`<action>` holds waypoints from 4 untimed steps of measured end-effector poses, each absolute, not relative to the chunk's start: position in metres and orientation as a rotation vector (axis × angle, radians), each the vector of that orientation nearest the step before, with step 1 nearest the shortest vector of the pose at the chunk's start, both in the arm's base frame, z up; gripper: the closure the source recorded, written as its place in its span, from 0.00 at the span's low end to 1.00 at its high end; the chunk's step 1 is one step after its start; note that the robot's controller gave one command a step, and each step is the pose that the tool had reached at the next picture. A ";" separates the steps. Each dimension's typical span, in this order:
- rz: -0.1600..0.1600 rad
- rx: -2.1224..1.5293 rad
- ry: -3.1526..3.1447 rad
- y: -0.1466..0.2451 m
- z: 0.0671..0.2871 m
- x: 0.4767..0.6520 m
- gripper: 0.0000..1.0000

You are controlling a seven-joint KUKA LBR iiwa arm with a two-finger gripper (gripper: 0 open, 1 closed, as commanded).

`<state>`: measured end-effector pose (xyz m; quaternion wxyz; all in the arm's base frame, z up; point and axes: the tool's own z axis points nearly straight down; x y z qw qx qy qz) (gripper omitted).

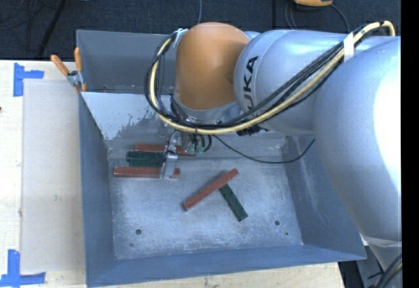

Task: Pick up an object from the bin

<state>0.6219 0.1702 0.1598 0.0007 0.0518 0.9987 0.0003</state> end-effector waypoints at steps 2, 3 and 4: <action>0.012 0.368 3.109 0.189 0.075 0.613 1.00; 0.013 0.368 3.109 0.189 0.075 0.613 1.00; 0.011 0.368 3.112 0.189 0.077 0.613 1.00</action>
Offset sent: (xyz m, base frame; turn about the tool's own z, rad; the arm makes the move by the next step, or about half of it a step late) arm -0.0121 0.0160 -0.0898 0.1328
